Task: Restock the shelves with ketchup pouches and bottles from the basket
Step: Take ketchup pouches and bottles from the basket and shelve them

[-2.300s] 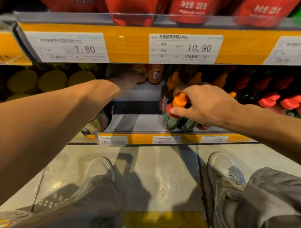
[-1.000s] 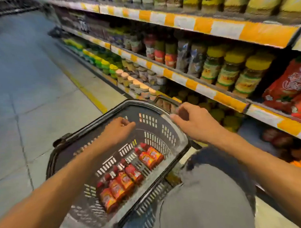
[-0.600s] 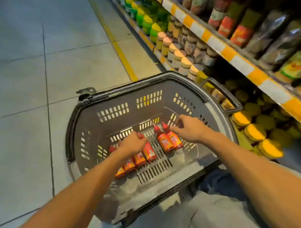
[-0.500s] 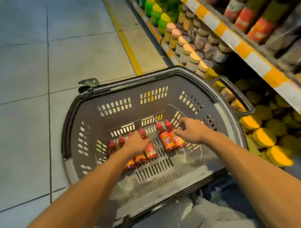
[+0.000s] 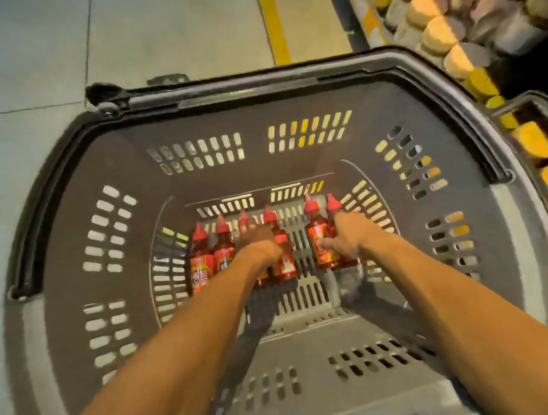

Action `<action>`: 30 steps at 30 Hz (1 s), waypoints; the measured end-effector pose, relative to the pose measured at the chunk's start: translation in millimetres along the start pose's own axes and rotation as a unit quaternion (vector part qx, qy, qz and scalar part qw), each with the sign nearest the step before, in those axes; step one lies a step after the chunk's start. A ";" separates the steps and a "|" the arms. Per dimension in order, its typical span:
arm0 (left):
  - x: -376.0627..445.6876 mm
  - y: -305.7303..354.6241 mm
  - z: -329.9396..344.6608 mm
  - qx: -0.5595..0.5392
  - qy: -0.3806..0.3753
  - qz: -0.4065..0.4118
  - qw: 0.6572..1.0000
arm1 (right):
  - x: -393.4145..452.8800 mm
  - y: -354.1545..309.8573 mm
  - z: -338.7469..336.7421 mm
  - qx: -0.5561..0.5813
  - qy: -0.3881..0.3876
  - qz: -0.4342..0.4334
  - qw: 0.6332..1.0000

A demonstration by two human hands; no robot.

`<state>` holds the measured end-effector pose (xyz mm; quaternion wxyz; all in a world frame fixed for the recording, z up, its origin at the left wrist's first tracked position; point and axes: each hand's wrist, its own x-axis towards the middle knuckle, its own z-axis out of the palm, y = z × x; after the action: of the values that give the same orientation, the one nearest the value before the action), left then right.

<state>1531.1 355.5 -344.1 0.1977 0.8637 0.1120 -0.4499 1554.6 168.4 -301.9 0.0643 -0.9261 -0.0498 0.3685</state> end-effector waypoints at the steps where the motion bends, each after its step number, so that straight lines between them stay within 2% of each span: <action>1: 6.0 0.7 2.8 -0.003 -0.002 -0.006 1.000 | 9.3 0.6 2.1 -0.032 -0.004 0.001 0.999; 5: 15.7 5.7 9.0 -0.071 -0.062 -0.016 0.995 | 41.5 2.3 11.4 -0.153 -0.038 0.006 0.988; 9: 16.9 4.9 8.6 -0.114 -0.015 -0.034 0.993 | 55.1 -0.1 16.1 -0.181 -0.040 0.008 0.983; 12: 8.0 1.7 12.2 -0.114 -0.021 -0.044 0.992 | 56.5 -2.7 20.1 -0.186 -0.055 -0.010 0.981; 15: 2.0 2.1 7.5 -0.127 0.028 -0.042 0.991 | 54.9 -11.0 21.2 -0.145 -0.070 -0.045 0.986; 18: -7.1 1.2 1.7 -0.172 0.049 -0.017 0.984 | 48.5 -14.4 12.7 -0.038 -0.038 -0.037 0.998; 20: -20.0 0.4 -6.1 -0.252 0.082 0.036 0.963 | 37.5 -15.7 -0.1 0.037 -0.011 -0.041 0.998; 22: -35.6 1.7 -15.8 -0.343 0.121 0.083 0.928 | 21.8 -14.7 -15.4 0.076 0.018 -0.065 0.995; 25: -65.0 8.6 -33.5 -0.468 0.128 0.114 0.867 | -10.2 -14.2 -40.6 0.108 0.039 -0.073 0.991; 30: -129.0 23.1 -70.4 -0.498 0.137 0.200 0.832 | -82.0 -16.1 -98.2 0.183 0.114 -0.067 0.974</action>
<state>1517.7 364.0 -196.2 0.6695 0.7046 0.1718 -0.1607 1562.2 164.8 -173.2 0.2623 -0.9290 -0.0362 0.2585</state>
